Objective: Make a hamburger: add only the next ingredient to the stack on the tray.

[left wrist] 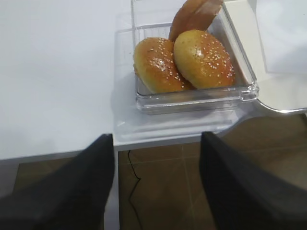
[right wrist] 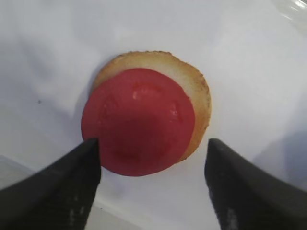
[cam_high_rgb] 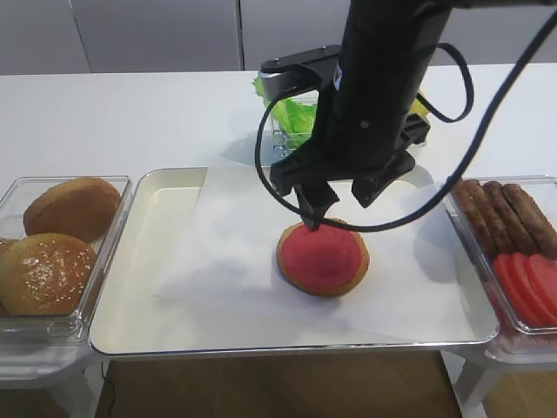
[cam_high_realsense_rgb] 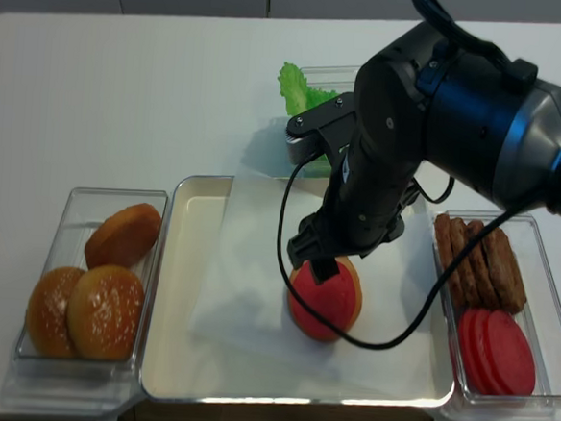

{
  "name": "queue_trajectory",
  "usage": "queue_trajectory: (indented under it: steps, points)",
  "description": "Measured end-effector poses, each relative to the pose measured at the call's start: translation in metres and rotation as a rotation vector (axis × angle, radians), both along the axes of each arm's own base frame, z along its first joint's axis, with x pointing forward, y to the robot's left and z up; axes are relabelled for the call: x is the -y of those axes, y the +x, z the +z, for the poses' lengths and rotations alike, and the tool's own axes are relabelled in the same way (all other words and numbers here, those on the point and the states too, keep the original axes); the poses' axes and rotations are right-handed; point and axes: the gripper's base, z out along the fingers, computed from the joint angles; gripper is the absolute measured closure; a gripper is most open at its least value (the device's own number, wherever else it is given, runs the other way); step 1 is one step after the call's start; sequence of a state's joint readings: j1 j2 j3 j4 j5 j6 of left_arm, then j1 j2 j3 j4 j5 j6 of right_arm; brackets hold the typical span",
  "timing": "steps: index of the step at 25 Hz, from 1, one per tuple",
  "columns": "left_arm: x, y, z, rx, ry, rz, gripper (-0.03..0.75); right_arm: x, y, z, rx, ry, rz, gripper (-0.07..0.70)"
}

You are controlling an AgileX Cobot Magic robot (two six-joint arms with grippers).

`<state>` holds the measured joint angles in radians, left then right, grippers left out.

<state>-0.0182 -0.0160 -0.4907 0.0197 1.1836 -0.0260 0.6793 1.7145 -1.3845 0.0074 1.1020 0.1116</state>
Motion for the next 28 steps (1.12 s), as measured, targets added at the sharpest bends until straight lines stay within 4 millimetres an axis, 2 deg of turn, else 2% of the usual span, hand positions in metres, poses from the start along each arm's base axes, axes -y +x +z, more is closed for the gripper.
queue_trajectory:
  steps: [3,6,12,17,22,28]
  points:
    - [0.0,0.0,0.0,0.0,0.0,0.0,0.296,0.006,-0.002,0.012,0.025,0.02,-0.008,0.101]
    - [0.0,0.0,0.0,0.0,0.0,0.0,0.296,0.024,0.001,0.026,0.054,0.039,-0.046,0.101]
    - [0.0,0.0,0.0,0.0,0.0,0.0,0.296,0.082,0.013,0.052,0.09,0.052,-0.209,0.101]
    - [0.0,0.0,0.0,0.0,0.0,0.0,0.296,0.128,0.015,0.065,0.099,0.038,-0.322,0.101]
    - [0.0,0.0,0.0,0.0,0.0,0.0,0.296,0.164,-0.001,0.061,0.082,0.018,-0.411,0.101]
    - [0.0,0.0,0.0,0.0,0.0,0.0,0.296,0.181,-0.041,0.057,0.087,0.016,-0.44,0.101]
